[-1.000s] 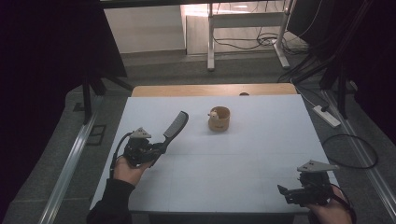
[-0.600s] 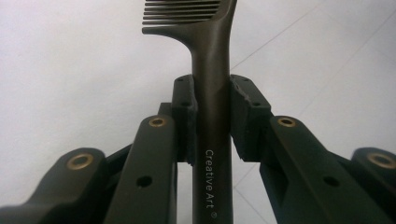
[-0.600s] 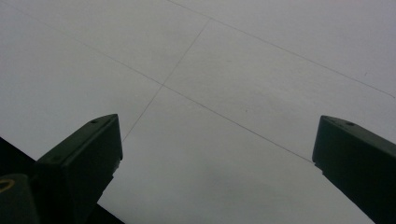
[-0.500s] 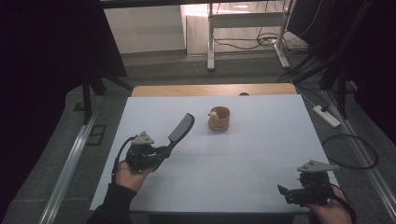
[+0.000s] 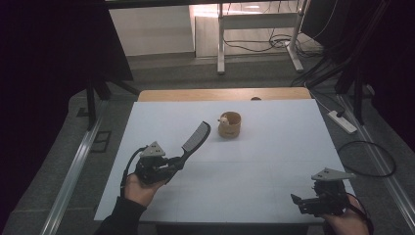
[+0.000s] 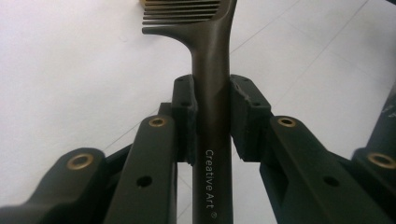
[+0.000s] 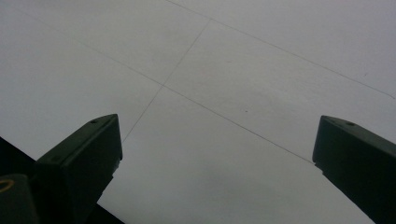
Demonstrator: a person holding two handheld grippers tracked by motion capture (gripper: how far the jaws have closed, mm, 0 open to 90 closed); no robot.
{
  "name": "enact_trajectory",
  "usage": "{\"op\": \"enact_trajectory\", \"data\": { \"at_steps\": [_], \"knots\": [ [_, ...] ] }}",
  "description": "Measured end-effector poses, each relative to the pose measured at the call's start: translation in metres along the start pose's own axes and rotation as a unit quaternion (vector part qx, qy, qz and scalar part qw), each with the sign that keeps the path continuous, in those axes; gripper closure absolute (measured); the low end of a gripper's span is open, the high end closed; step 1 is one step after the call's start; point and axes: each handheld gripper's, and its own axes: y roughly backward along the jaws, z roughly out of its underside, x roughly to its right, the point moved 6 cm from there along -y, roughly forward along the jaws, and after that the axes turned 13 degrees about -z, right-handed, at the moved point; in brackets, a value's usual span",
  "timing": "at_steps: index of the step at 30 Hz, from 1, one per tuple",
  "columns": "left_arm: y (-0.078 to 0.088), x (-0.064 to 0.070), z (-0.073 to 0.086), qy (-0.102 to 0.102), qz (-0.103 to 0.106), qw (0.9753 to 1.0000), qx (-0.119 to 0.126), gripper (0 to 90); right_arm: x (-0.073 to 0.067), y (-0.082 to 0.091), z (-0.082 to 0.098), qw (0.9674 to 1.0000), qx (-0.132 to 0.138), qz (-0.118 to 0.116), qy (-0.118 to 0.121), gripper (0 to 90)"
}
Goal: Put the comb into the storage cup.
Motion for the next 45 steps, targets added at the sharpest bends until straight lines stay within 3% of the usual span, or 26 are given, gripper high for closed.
{"op": "enact_trajectory", "data": {
  "at_steps": [20,26,39,45],
  "knots": [
    [0.008,0.027,-0.001,-0.009,0.02,0.9995,0.023,71.8,-0.002,0.003,-0.001,0.9998,0.013,-0.013,0.009,0.0],
    [0.009,0.034,0.0,-0.015,0.025,0.9993,0.025,71.7,-0.003,0.005,-0.004,0.9991,0.03,-0.021,0.019,0.0],
    [0.002,0.037,-0.003,-0.024,0.032,0.999,0.021,71.8,-0.009,0.007,-0.019,0.994,0.081,-0.06,0.044,0.0],
    [-0.003,0.037,-0.003,-0.024,0.038,0.9988,0.017,71.8,-0.009,0.006,-0.028,0.9924,0.085,-0.075,0.049,0.0]
  ]
}}
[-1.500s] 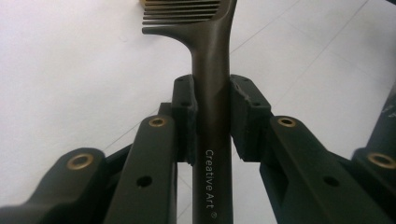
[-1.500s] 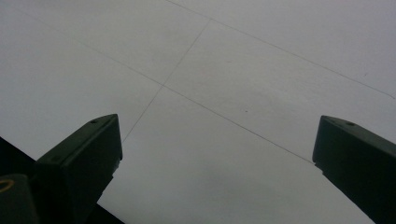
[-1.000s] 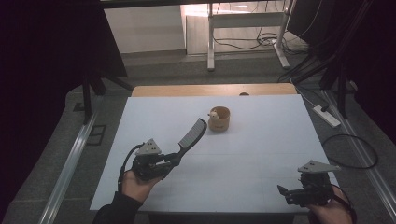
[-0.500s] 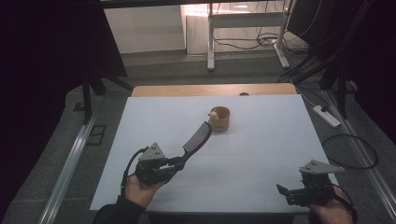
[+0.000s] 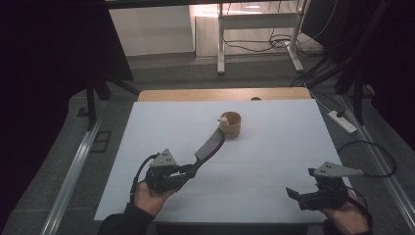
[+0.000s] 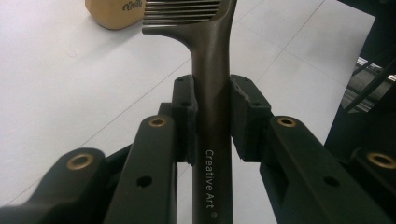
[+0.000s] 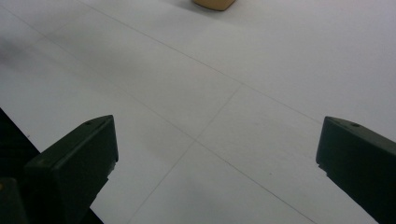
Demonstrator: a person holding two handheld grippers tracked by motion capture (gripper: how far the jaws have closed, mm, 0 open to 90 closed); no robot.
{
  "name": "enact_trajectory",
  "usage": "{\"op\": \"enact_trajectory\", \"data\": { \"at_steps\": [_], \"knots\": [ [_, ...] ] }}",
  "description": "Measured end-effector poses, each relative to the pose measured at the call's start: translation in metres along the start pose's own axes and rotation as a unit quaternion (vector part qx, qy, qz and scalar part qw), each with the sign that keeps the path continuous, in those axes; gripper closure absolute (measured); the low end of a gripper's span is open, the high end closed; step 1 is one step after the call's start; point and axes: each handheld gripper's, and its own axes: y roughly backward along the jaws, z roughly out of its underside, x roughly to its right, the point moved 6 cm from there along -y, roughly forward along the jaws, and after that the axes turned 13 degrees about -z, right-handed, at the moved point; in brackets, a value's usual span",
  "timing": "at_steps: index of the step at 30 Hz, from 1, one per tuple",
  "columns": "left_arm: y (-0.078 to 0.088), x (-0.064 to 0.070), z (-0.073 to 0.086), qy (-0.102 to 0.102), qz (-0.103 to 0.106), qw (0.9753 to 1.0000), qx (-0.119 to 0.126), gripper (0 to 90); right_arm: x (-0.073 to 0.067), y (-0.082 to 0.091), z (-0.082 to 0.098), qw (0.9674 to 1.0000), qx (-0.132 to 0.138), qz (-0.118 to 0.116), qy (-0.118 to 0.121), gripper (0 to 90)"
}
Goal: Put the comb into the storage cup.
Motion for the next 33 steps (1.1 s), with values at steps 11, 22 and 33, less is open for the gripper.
{"op": "enact_trajectory", "data": {
  "at_steps": [11,22,33],
  "knots": [
    [-0.002,0.001,-0.001,0.0,0.005,1.0,0.003,71.8,0.004,-0.005,-0.015,0.9997,0.006,-0.021,0.009,0.0],
    [-0.004,0.002,-0.003,0.0,0.011,0.9999,0.008,71.8,0.006,-0.009,-0.028,0.9988,0.016,-0.046,-0.004,0.0],
    [-0.006,0.004,-0.004,-0.004,0.011,0.9999,0.008,71.8,0.005,-0.015,-0.041,0.9973,0.02,-0.069,-0.01,0.0]
  ]
}}
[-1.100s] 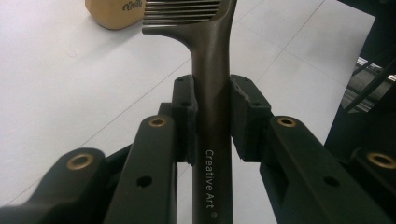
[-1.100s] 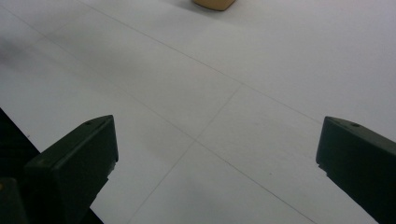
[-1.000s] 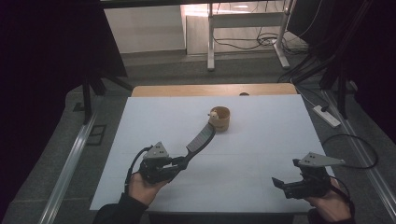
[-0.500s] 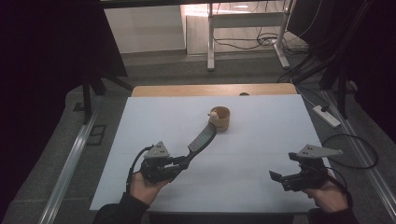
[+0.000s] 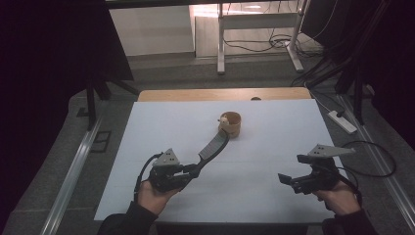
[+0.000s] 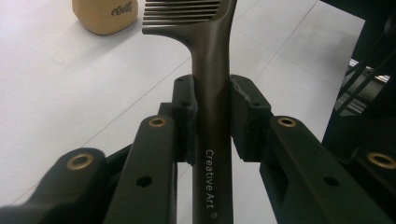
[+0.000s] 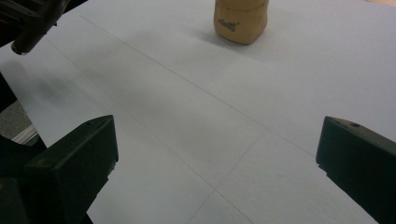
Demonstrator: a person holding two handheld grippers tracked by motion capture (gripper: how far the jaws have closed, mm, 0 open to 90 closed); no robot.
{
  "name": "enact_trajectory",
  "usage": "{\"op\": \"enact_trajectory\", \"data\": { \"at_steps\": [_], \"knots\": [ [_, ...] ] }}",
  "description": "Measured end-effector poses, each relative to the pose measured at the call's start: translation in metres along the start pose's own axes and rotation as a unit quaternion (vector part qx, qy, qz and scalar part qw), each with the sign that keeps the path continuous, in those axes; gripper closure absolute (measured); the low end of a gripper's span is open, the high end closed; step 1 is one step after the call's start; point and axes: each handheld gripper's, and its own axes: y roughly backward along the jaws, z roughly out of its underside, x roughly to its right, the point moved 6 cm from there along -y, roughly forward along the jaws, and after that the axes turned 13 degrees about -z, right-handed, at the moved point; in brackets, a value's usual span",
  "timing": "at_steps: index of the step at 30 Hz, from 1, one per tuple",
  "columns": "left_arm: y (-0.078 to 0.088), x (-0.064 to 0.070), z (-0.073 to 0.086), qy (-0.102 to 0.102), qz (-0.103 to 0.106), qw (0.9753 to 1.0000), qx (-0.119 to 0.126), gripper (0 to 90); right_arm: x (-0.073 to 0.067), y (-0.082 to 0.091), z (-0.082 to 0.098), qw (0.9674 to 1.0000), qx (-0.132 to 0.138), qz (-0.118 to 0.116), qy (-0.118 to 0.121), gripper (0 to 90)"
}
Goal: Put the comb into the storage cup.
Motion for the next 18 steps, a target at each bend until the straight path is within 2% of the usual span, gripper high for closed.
{"op": "enact_trajectory", "data": {
  "at_steps": [5,10,18],
  "knots": [
    [0.0,0.0,0.0,0.001,0.001,1.0,0.002,71.8,-0.002,-0.007,-0.006,0.9998,0.0,-0.017,-0.006,0.0],
    [0.0,0.0,-0.001,0.003,0.003,1.0,0.005,71.8,-0.005,-0.014,-0.013,0.9986,0.007,-0.045,-0.025,0.0],
    [-0.001,0.001,-0.003,0.002,0.003,1.0,0.008,71.8,-0.01,-0.027,-0.018,0.9973,-0.009,-0.063,-0.036,0.0]
  ]
}}
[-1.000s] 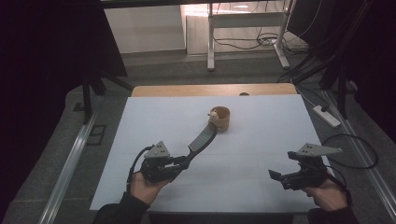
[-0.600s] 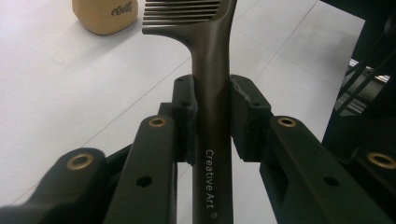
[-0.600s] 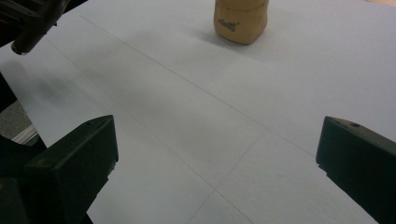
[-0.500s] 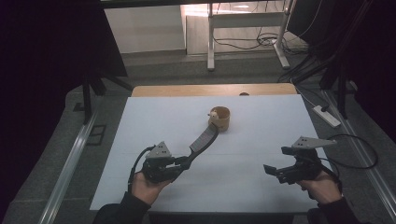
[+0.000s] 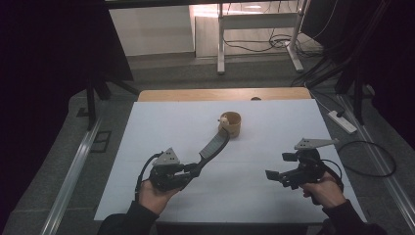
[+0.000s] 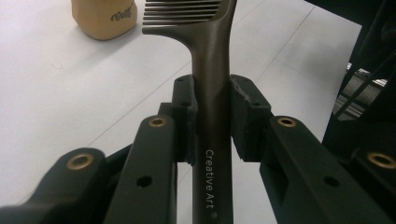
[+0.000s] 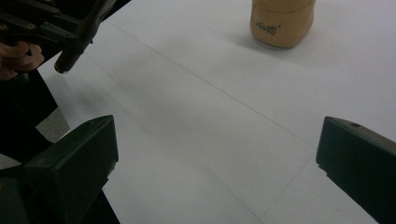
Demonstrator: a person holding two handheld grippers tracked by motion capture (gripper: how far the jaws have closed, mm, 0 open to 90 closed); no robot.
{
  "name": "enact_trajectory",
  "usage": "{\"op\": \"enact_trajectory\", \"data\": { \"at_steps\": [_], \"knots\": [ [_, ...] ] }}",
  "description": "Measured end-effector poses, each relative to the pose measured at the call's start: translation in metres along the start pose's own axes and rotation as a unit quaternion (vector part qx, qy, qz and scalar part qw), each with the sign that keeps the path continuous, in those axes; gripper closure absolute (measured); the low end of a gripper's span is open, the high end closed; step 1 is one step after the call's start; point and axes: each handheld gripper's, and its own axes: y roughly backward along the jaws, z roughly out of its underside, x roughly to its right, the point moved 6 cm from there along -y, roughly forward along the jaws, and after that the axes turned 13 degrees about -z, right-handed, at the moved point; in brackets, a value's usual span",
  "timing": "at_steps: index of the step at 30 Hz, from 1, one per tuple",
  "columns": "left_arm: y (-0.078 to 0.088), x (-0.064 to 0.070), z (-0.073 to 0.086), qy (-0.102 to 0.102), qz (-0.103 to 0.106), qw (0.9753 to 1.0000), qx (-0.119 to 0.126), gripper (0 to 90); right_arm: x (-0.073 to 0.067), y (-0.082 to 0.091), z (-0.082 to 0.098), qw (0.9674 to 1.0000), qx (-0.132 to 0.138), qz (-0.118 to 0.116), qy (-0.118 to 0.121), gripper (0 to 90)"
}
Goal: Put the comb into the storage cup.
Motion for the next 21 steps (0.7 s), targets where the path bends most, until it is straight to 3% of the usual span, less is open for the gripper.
{"op": "enact_trajectory", "data": {
  "at_steps": [21],
  "knots": [
    [-0.006,0.005,-0.004,-0.004,0.004,0.9999,0.009,71.8,-0.011,-0.03,-0.031,0.9991,0.005,-0.04,0.015,0.0]
  ]
}}
